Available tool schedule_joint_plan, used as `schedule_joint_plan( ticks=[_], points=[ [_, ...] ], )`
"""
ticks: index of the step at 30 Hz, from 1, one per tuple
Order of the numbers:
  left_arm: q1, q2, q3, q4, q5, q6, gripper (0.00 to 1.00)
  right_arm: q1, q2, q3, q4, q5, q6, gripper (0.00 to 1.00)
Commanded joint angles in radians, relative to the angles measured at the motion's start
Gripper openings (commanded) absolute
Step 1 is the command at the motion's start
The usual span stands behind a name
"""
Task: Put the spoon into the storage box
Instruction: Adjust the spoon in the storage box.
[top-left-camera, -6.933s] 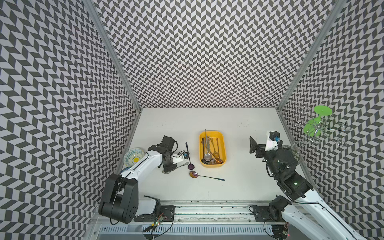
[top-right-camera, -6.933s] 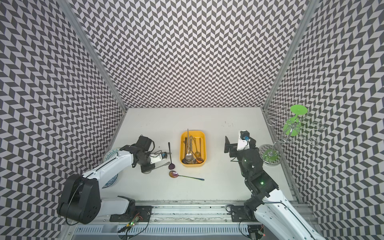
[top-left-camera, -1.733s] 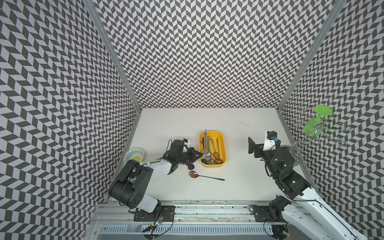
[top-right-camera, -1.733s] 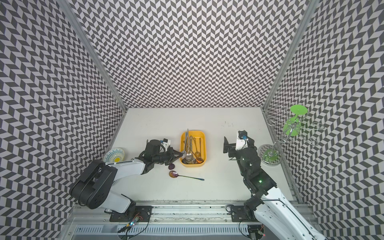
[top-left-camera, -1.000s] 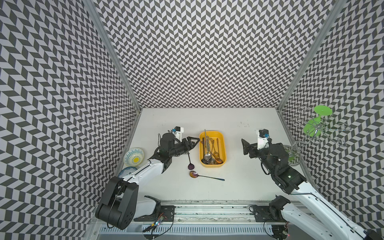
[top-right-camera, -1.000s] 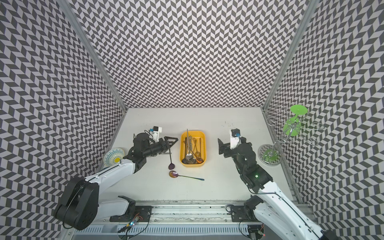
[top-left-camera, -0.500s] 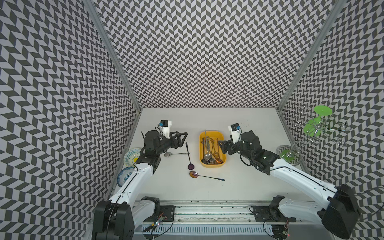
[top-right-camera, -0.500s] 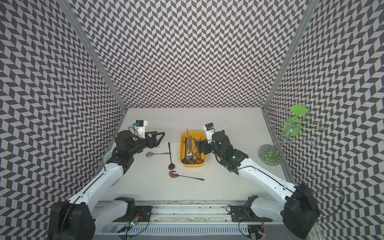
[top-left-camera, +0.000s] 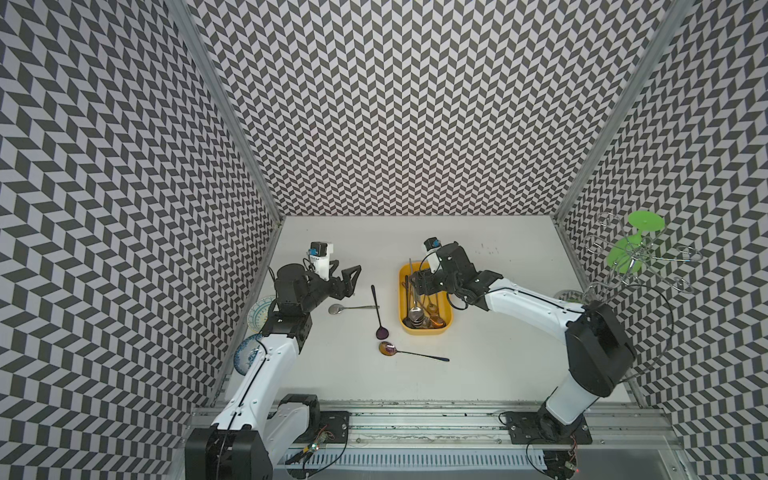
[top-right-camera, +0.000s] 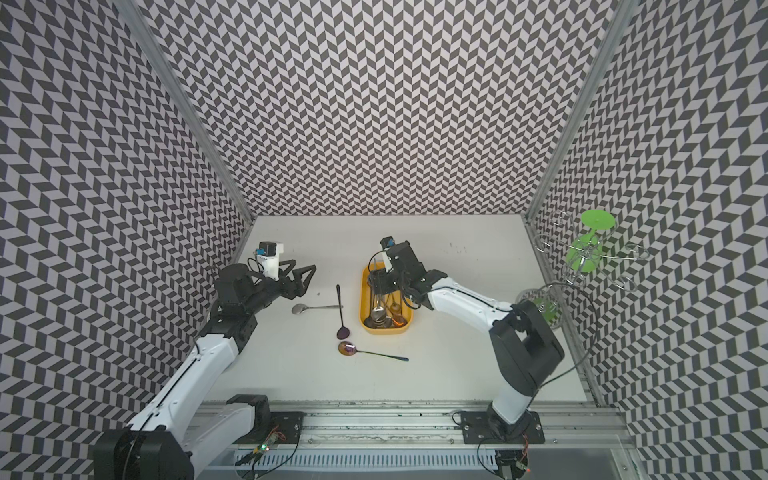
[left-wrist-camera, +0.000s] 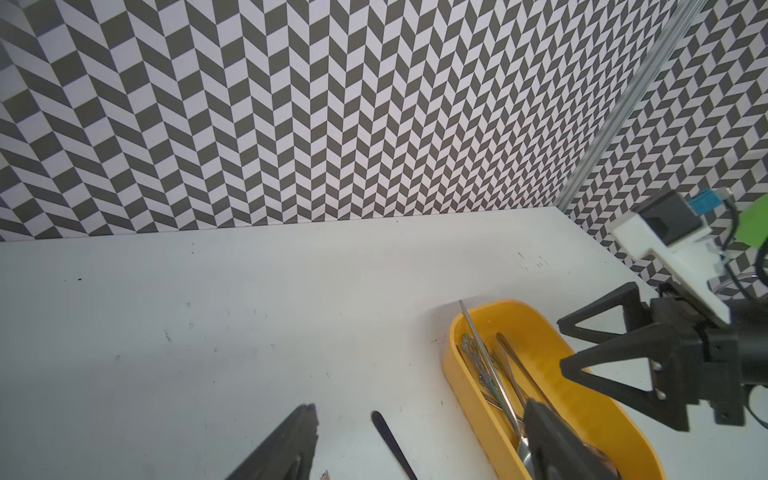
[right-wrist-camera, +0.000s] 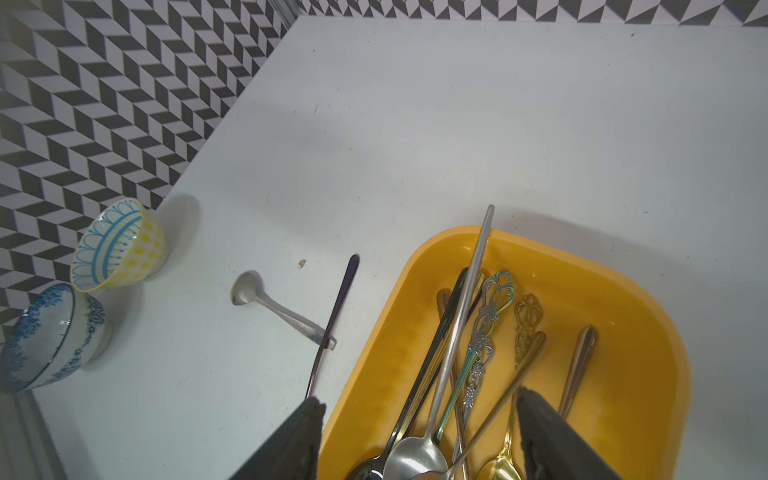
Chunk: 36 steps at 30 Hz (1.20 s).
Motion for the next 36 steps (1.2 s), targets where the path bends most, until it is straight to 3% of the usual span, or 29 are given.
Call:
schedule_joint_plan(
  ticks=[1,16,20,25,27,36],
  points=[
    [0.005,-0.026,0.002,-0.005,-0.011,0.026,0.82,0.004,0.063,0.061,-0.017,0.002,0.008,0.71],
    [0.002,-0.03,0.011,-0.018,-0.024,0.037,0.82,-0.007,0.327,0.296,-0.135,0.099,0.034,0.44],
    [-0.001,-0.028,0.023,-0.023,-0.04,0.035,0.83,-0.009,0.35,0.32,-0.138,0.113,0.046,0.34],
    [-0.003,-0.016,0.03,-0.034,-0.034,0.035,0.83,-0.01,0.361,0.338,-0.181,0.13,0.053,0.1],
    [-0.005,-0.019,0.025,-0.021,-0.037,0.034,0.82,-0.007,0.343,0.31,-0.167,0.12,0.062,0.06],
    [-0.003,-0.016,0.005,0.0,-0.022,0.029,0.83,-0.002,0.25,0.19,-0.142,0.094,0.114,0.02]
  ],
)
